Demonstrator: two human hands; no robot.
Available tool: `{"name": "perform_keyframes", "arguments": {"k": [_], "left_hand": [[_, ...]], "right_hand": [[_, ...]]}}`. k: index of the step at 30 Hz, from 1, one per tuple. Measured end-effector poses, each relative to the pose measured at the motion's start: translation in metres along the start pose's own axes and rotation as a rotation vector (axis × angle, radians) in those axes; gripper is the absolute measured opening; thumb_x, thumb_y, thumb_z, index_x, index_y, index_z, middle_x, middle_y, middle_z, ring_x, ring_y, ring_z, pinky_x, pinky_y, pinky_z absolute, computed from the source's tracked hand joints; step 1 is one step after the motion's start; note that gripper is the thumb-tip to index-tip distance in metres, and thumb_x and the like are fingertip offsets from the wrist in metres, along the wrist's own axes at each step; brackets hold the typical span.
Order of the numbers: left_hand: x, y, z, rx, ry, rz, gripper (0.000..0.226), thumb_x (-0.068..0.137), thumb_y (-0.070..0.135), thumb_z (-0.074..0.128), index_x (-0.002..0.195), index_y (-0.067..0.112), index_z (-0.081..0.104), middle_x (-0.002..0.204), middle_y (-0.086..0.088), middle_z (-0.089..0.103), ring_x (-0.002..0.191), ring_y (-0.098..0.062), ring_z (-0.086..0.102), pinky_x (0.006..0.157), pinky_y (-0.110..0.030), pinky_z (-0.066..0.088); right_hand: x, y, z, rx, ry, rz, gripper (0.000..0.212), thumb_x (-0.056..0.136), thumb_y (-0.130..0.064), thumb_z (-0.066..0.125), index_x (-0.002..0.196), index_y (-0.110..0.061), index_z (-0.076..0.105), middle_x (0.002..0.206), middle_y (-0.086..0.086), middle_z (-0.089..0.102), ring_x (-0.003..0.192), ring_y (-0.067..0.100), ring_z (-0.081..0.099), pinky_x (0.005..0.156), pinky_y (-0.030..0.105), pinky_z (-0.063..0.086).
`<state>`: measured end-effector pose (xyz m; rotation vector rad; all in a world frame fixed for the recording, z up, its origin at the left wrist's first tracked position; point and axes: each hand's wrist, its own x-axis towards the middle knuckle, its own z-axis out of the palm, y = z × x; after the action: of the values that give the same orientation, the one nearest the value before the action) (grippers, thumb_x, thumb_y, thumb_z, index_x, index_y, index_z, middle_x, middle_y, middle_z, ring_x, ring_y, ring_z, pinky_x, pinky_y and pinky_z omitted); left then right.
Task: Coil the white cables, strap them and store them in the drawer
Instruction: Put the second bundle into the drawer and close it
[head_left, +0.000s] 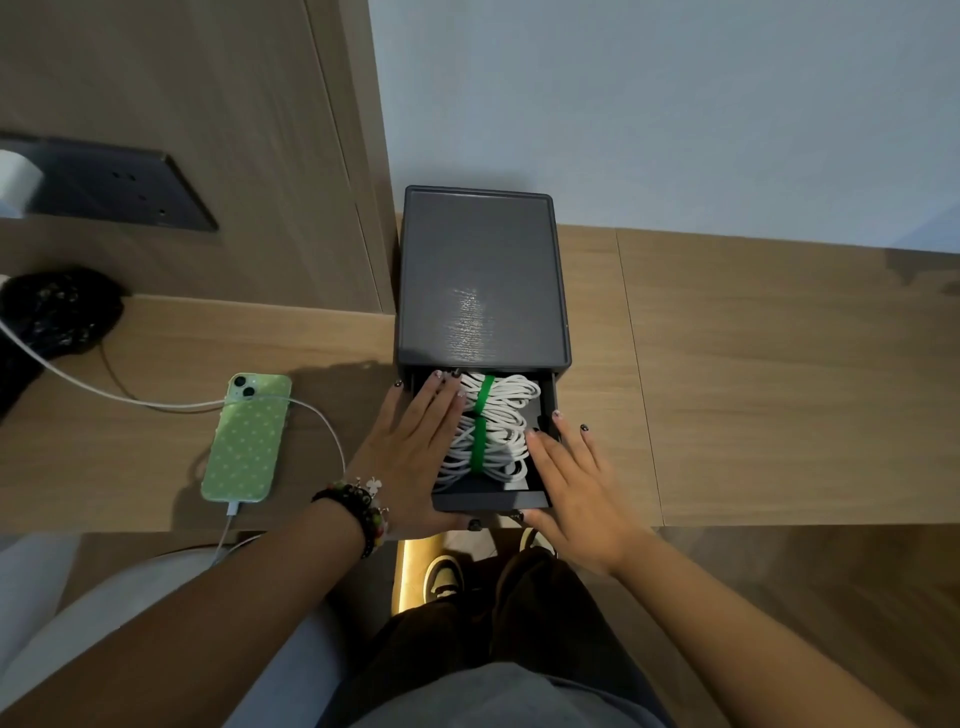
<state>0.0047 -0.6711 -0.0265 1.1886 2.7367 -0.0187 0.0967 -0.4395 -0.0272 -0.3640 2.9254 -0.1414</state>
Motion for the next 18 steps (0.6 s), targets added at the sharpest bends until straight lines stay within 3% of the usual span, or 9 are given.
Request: {"name": "perform_keyframes", "arguments": {"k": [4, 13, 18], "left_hand": [[0.01, -0.006, -0.004, 0.027, -0.023, -0.016, 0.13, 0.063, 0.097, 0.023, 0.152, 0.002, 0.016, 0.162, -0.014, 0.003, 0.149, -0.031, 0.002, 0.117, -0.058, 0.008], [0.029, -0.018, -0.008, 0.134, -0.046, -0.042, 0.13, 0.062, 0.097, 0.015, 0.148, 0.005, -0.017, 0.155, -0.011, -0.028, 0.145, -0.03, -0.023, 0.115, -0.056, -0.013], [0.035, -0.021, -0.008, 0.124, -0.04, -0.028, 0.128, 0.064, 0.094, 0.02, 0.154, 0.004, 0.006, 0.162, -0.016, -0.001, 0.149, -0.033, -0.004, 0.116, -0.061, 0.002]], "right_hand": [[0.011, 0.004, -0.002, -0.014, 0.012, 0.016, 0.08, 0.09, -0.06, 0.035, 0.148, -0.005, 0.03, 0.149, 0.015, 0.039, 0.145, 0.031, 0.013, 0.119, 0.05, 0.014], [0.033, 0.017, -0.014, -0.066, -0.025, -0.044, 0.08, 0.09, -0.06, 0.033, 0.144, 0.0, 0.039, 0.151, 0.021, 0.036, 0.142, 0.04, 0.027, 0.113, 0.053, 0.024], [0.039, 0.022, -0.02, -0.1, -0.036, -0.079, 0.08, 0.09, -0.06, 0.031, 0.143, 0.0, 0.041, 0.151, 0.02, 0.035, 0.142, 0.038, 0.028, 0.113, 0.051, 0.022]]}}
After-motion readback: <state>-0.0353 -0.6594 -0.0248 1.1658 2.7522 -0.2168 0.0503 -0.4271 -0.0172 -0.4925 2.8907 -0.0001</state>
